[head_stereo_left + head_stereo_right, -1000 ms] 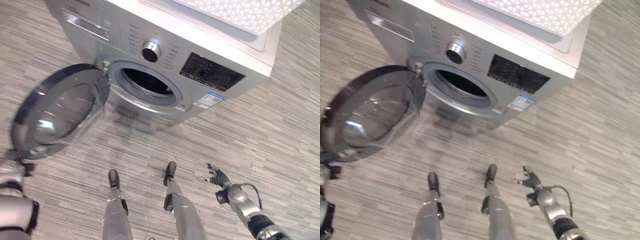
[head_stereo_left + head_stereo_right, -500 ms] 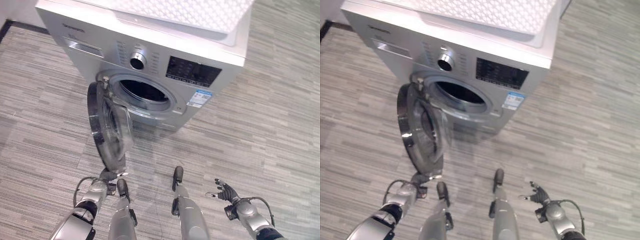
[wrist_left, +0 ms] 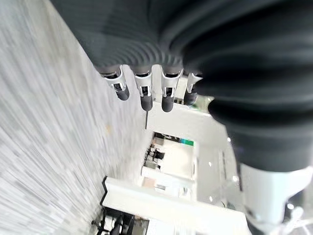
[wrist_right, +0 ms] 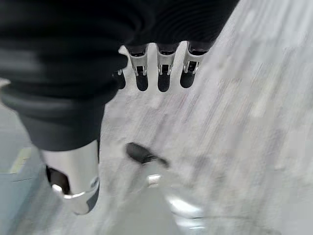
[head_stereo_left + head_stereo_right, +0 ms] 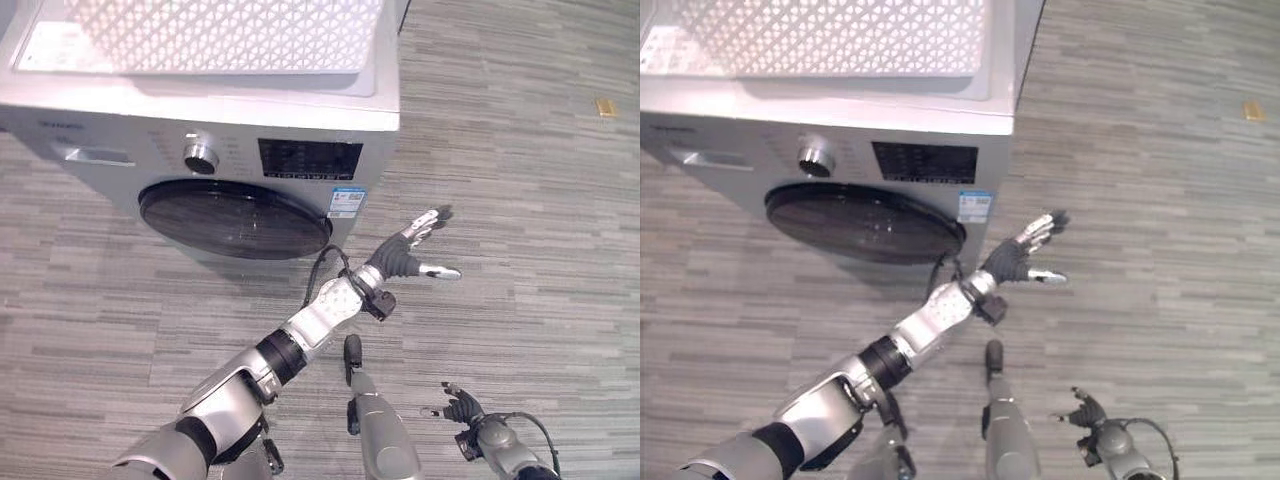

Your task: Grab the laundry basket,head to the washer,open it,put in the laundry and shut it.

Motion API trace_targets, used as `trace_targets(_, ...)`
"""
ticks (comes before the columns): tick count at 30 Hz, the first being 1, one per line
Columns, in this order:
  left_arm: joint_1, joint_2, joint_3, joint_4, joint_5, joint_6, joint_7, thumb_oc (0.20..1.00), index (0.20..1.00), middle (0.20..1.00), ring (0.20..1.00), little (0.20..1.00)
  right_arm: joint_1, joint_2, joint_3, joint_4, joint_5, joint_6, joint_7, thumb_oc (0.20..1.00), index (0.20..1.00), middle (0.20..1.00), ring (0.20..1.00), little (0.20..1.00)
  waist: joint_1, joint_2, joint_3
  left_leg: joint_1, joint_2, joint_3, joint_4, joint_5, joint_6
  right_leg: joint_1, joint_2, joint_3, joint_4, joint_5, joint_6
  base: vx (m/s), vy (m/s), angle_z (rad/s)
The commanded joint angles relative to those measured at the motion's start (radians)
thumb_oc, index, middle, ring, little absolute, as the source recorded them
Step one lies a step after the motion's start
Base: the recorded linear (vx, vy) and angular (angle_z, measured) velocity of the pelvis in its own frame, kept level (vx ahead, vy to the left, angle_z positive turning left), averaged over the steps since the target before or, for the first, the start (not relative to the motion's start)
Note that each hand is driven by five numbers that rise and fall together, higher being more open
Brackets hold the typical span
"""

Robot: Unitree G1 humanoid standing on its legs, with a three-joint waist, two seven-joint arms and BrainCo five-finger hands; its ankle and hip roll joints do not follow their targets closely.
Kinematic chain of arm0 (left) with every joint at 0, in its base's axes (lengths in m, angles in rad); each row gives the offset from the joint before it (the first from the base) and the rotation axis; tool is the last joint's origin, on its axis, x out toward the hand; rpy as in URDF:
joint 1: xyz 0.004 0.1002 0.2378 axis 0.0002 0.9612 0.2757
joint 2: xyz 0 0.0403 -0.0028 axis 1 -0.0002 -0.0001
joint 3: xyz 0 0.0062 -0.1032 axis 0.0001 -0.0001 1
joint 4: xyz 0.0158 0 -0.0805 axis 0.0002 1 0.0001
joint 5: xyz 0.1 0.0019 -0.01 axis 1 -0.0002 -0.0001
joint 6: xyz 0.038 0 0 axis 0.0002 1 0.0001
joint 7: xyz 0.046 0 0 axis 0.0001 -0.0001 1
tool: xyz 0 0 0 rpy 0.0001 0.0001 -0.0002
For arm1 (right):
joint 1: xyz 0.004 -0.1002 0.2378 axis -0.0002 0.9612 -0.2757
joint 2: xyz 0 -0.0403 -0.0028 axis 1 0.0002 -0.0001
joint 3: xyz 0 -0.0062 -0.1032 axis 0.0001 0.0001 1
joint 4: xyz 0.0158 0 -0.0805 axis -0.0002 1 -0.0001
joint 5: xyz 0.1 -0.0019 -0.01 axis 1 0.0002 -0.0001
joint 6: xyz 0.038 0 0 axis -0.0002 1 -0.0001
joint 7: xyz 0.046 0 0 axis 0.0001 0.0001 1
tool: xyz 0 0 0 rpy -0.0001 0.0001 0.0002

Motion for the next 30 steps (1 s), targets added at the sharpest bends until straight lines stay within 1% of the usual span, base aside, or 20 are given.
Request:
trace_targets(1,0.046,0.079,0.038,-0.024,0.028,-0.056,-0.056,1.0,1.0,1.0,1.0,1.0,-0.007,-0.016,-0.008,0.017,0.008,-0.018,-0.004,1.0,1.0,1.0,1.0,1.0,0.024,-0.019,0.012,-0.017,0.08,-0.021,0.025,-0.009,-0.063,0.056,-0.067,0.015,0.028,-0.11,0.096,0.0,0.0,0.0)
trace_targets(2,0.046,0.079,0.038,-0.024,0.028,-0.056,-0.056,1.0,1.0,1.0,1.0,1.0,-0.007,-0.016,-0.008,0.017,0.008,-0.018,-0.004,1.0,1.0,1.0,1.0,1.0,0.024,-0.019,0.012,-0.017,0.08,-0.021,0.025,-0.009,-0.063,0.056,-0.067,0.015,0.028,-0.11,0.096,0.02,0.011,0.06)
trace_targets(3,0.126,0.167,0.028,-0.07,0.051,-0.058,-0.103,1.0,1.0,1.0,1.0,1.0,-0.005,-0.015,-0.02,0.037,0.0,-0.018,0.007,1.0,1.0,1.0,1.0,1.0,0.038,-0.005,0.013,-0.01,0.08,-0.019,0.026,-0.01,-0.064,0.066,-0.069,0.011,0.029,-0.112,0.095,0.02,0.008,0.08)
trace_targets(5,0.217,0.264,0.035,-0.105,0.052,-0.06,-0.148,1.0,1.0,1.0,1.0,1.0,0.001,-0.015,-0.031,0.066,-0.005,-0.019,0.014,1.0,1.0,1.0,1.0,1.0,0.051,0.005,0.011,-0.004,0.078,-0.02,0.027,-0.01,-0.065,0.075,-0.071,0.006,0.03,-0.116,0.094,0.01,0.004,0.02)
trace_targets(7,0.361,0.38,0.063,-0.107,0.075,-0.065,-0.188,1.0,1.0,1.0,1.0,1.0,0.002,-0.013,-0.046,0.141,-0.021,-0.02,0.021,1.0,1.0,1.0,1.0,1.0,0.077,0.024,0.008,0.003,0.075,-0.03,0.029,-0.012,-0.063,0.094,-0.071,-0.002,0.029,-0.123,0.092,0.01,0.0,0.03)
trace_targets(9,0.464,0.419,0.103,-0.071,0.082,-0.077,-0.205,1.0,1.0,1.0,1.0,1.0,0.005,-0.011,-0.051,0.185,-0.039,-0.022,0.023,1.0,1.0,1.0,1.0,1.0,0.095,0.033,0.0,0.013,0.073,-0.037,0.032,-0.015,-0.063,0.112,-0.07,-0.01,0.03,-0.13,0.09,0.03,-0.001,0.08)
trace_targets(10,0.465,0.419,0.103,-0.071,0.082,-0.077,-0.205,1.0,1.0,1.0,1.0,1.0,0.005,-0.011,-0.05,0.186,-0.039,-0.022,0.023,1.0,1.0,1.0,1.0,1.0,0.094,0.033,0.0,0.014,0.073,-0.038,0.032,-0.015,-0.063,0.113,-0.07,-0.01,0.03,-0.13,0.09,0.02,-0.014,0.08)
trace_targets(12,0.572,0.415,0.173,-0.021,0.054,-0.077,-0.215,1.0,1.0,1.0,1.0,1.0,0.018,-0.005,-0.062,0.221,-0.047,-0.025,0.02,1.0,1.0,1.0,1.0,1.0,0.115,0.037,-0.009,0.026,0.069,-0.05,0.032,-0.015,-0.061,0.141,-0.07,-0.022,0.028,-0.139,0.089,0.02,-0.039,0.15)
trace_targets(14,0.659,0.384,0.245,0.098,0.066,-0.069,-0.201,1.0,1.0,1.0,1.0,1.0,0.031,-0.002,-0.079,0.246,-0.058,-0.024,0.019,1.0,1.0,1.0,1.0,1.0,0.131,0.042,-0.018,0.04,0.066,-0.061,0.035,-0.019,-0.059,0.167,-0.071,-0.032,0.028,-0.147,0.088,0.03,-0.043,0.16)
trace_targets(16,0.712,0.338,0.325,0.24,0.104,-0.056,-0.158,1.0,1.0,1.0,1.0,1.0,0.041,0.005,-0.101,0.274,-0.059,-0.02,0.015,1.0,1.0,1.0,1.0,1.0,0.151,0.049,-0.028,0.059,0.061,-0.074,0.035,-0.021,-0.056,0.199,-0.075,-0.048,0.027,-0.154,0.086,0.02,-0.039,0.17)
trace_targets(17,0.712,0.338,0.325,0.24,0.104,-0.056,-0.158,1.0,1.0,1.0,1.0,1.0,0.041,0.005,-0.101,0.274,-0.059,-0.02,0.015,1.0,1.0,1.0,1.0,1.0,0.15,0.049,-0.028,0.059,0.061,-0.074,0.035,-0.021,-0.056,0.199,-0.075,-0.049,0.027,-0.154,0.086,0.01,-0.027,0.25)
trace_targets(18,0.72,0.317,0.359,0.322,0.143,-0.055,-0.128,1.0,1.0,1.0,1.0,1.0,0.042,0.008,-0.11,0.288,-0.061,-0.021,0.009,1.0,1.0,1.0,1.0,1.0,0.159,0.051,-0.034,0.068,0.058,-0.08,0.035,-0.023,-0.054,0.213,-0.076,-0.054,0.028,-0.156,0.086,0.02,-0.049,0.22)
trace_targets(19,0.714,0.251,0.475,0.544,0.235,-0.043,-0.033,1.0,1.0,1.0,1.0,1.0,0.051,0.03,-0.139,0.32,-0.063,-0.018,-0.004,1.0,1.0,1.0,1.0,1.0,0.18,0.05,-0.059,0.096,0.048,-0.092,0.035,-0.03,-0.049,0.251,-0.083,-0.074,0.03,-0.166,0.086,0.04,-0.061,0.12)
trace_targets(20,0.71,0.228,0.525,0.625,0.243,-0.032,-0.009,1.0,1.0,1.0,1.0,1.0,0.053,0.042,-0.149,0.334,-0.061,-0.017,-0.01,1.0,1.0,1.0,1.0,1.0,0.187,0.05,-0.068,0.106,0.046,-0.097,0.033,-0.03,-0.048,0.265,-0.086,-0.083,0.03,-0.169,0.087,0.03,-0.049,0.15)
trace_targets(21,0.709,0.227,0.525,0.626,0.243,-0.032,-0.009,1.0,1.0,1.0,1.0,1.0,0.052,0.042,-0.149,0.334,-0.061,-0.017,-0.01,1.0,1.0,1.0,1.0,1.0,0.186,0.05,-0.071,0.102,0.045,-0.097,0.033,-0.029,-0.048,0.261,-0.086,-0.083,0.03,-0.167,0.086,0.02,-0.023,0.21)
trace_targets(23,0.71,0.197,0.612,0.733,0.243,-0.017,0.032,1.0,1.0,1.0,1.0,1.0,0.061,0.067,-0.167,0.362,-0.059,-0.012,-0.015,1.0,1.0,1.0,1.0,1.0,0.198,0.047,-0.092,0.126,0.04,-0.102,0.026,-0.031,-0.046,0.294,-0.093,-0.099,0.029,-0.173,0.087,0.05,-0.029,0.15)
trace_targets(25,0.718,0.169,0.686,0.804,0.213,0.003,0.043,1.0,1.0,1.0,1.0,1.0,0.071,0.089,-0.189,0.402,-0.062,-0.001,-0.019,1.0,1.0,1.0,1.0,1.0,0.21,0.044,-0.113,0.146,0.034,-0.112,0.022,-0.036,-0.045,0.325,-0.097,-0.114,0.028,-0.181,0.087,0.09,-0.037,0.11)
trace_targets(26,0.725,0.143,0.731,0.837,0.178,0.012,0.049,1.0,1.0,1.0,1.0,1.0,0.079,0.105,-0.202,0.445,-0.072,0.01,-0.025,1.0,1.0,1.0,1.0,1.0,0.22,0.044,-0.135,0.165,0.028,-0.12,0.02,-0.042,-0.043,0.354,-0.102,-0.13,0.029,-0.187,0.089,0.08,-0.023,0.3)
trace_targets(27,0.725,0.143,0.731,0.837,0.178,0.012,0.049,1.0,1.0,1.0,1.0,1.0,0.078,0.105,-0.202,0.446,-0.072,0.009,-0.025,1.0,1.0,1.0,1.0,1.0,0.218,0.044,-0.133,0.166,0.028,-0.121,0.02,-0.042,-0.043,0.357,-0.102,-0.132,0.028,-0.187,0.089,0.07,-0.006,0.31)
trace_targets(30,0.731,0.098,0.729,0.841,0.154,0.015,0.041,1.0,1.0,1.0,1.0,1.0,0.08,0.121,-0.203,0.494,-0.098,0.029,-0.03,1.0,1.0,1.0,1.0,1.0,0.228,0.046,-0.157,0.189,0.02,-0.13,0.017,-0.052,-0.04,0.392,-0.111,-0.156,0.028,-0.195,0.09,0.05,0.012,0.13)
